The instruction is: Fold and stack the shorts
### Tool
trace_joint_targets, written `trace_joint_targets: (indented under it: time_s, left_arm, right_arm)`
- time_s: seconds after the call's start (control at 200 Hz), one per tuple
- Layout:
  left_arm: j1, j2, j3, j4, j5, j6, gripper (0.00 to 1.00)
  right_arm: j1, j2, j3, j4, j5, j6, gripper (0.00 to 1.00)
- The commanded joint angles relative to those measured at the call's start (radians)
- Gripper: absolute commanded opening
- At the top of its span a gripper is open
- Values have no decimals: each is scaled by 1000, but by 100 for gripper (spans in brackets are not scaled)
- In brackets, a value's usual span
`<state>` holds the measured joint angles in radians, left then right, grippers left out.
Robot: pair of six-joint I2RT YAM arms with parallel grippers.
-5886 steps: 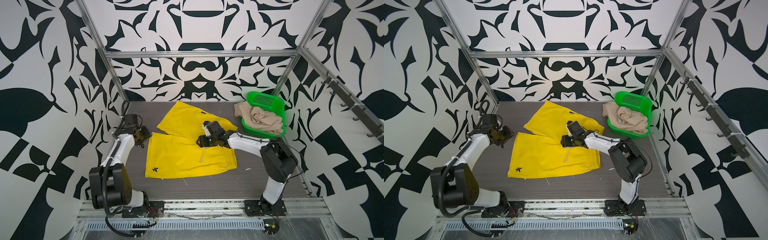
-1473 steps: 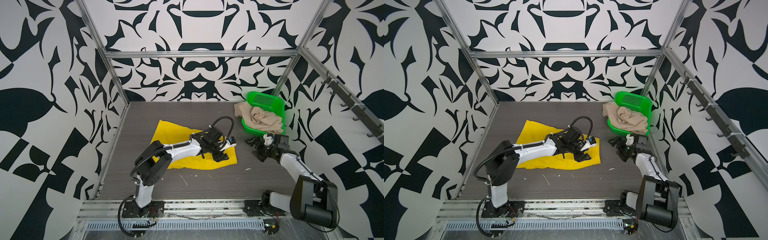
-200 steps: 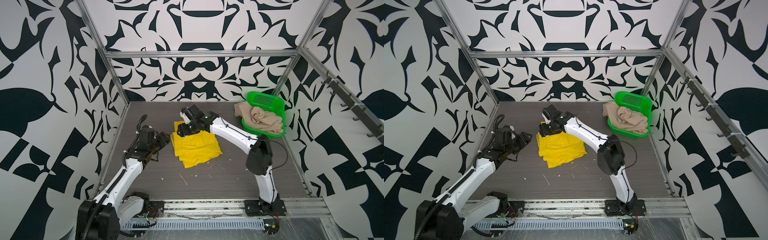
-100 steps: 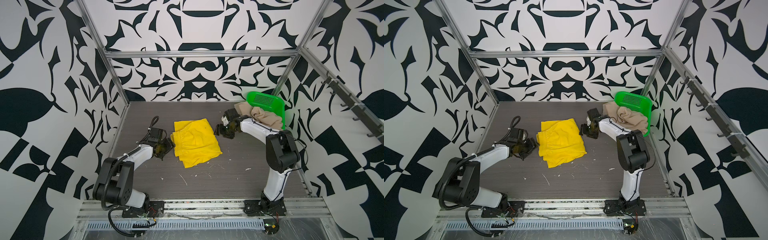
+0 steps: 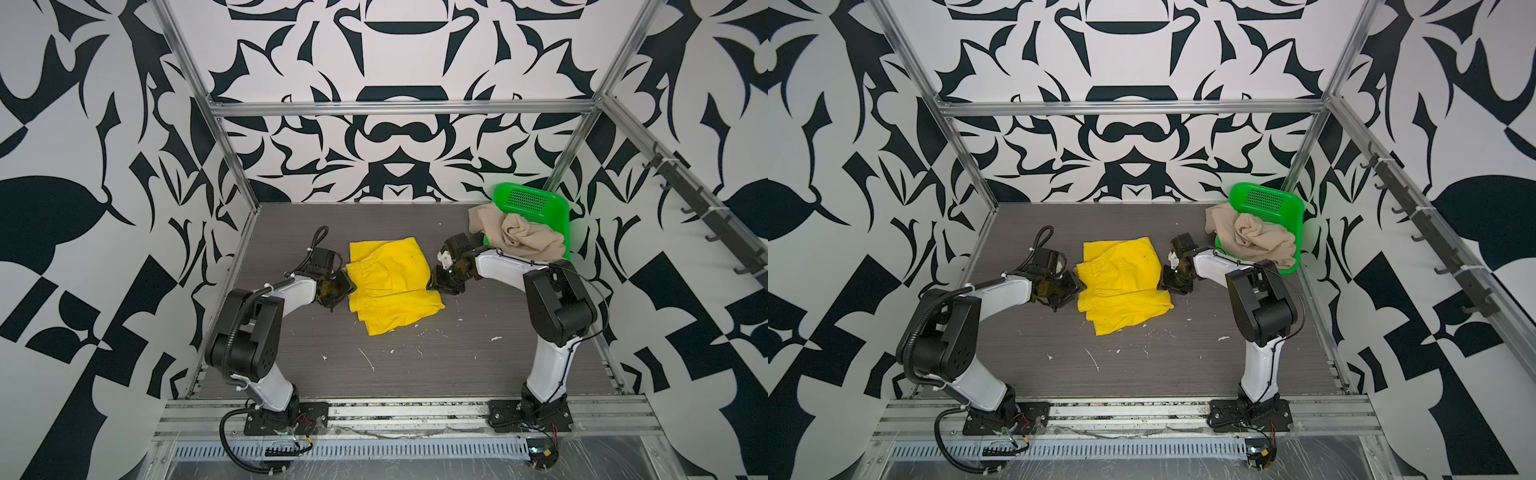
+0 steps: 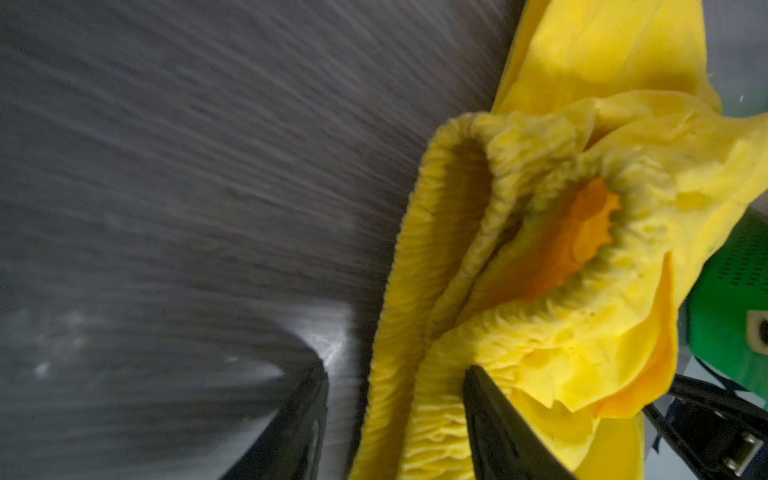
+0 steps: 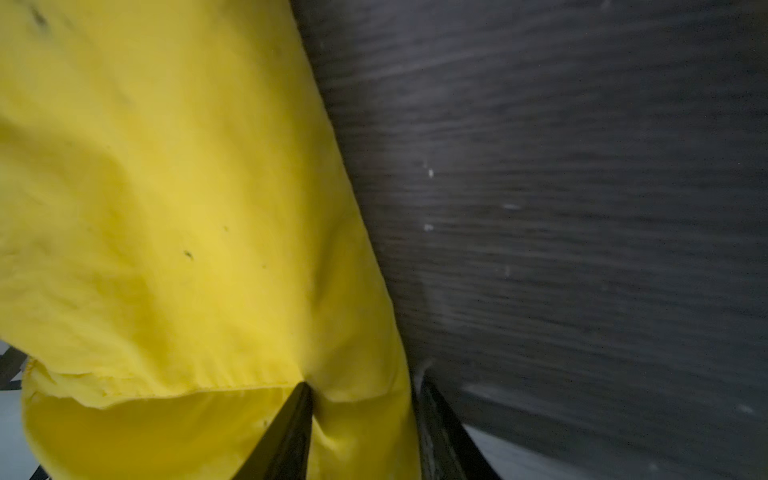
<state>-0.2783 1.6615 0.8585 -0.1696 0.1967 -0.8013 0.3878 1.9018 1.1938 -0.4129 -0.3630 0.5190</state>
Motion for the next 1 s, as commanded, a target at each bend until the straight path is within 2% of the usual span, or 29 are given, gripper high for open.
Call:
trace_joint_targets:
  time_s: [0.0,0.09,0.28,0.375,0.48,0.615,0.725,0.875,0.995]
  left_arm:
    - [-4,47,47,-117,-56,64,56]
    - [-4,44,91,-194,-111,109,60]
    - [-3,-70,208,-374,-262,179,67]
    - [-19,-127,258,-435,-313,198,68]
    - [-79,-145,300,-471,-354,216,71]
    - [-161,-61,351,-503,-383,235,74]
    - [-218,57,411,-523,-387,265,75]
    - [-236,219,501,-562,-396,293,79]
    - [-222,297,529,-577,-416,325,80]
  right_arm:
    - [49,-28,-41,36,-17,38,44]
    - [98,-36,-54,64,-15,71,44]
    - [211,-37,-26,115,-4,139,44]
    - [227,-57,-11,120,15,149,48]
    - [215,-113,-10,94,69,131,52]
    - [177,-186,-23,37,110,88,60]
    - [148,-230,-48,12,124,66,61]
    - [122,-267,-88,3,121,56,64]
    - [110,-282,-120,10,114,53,65]
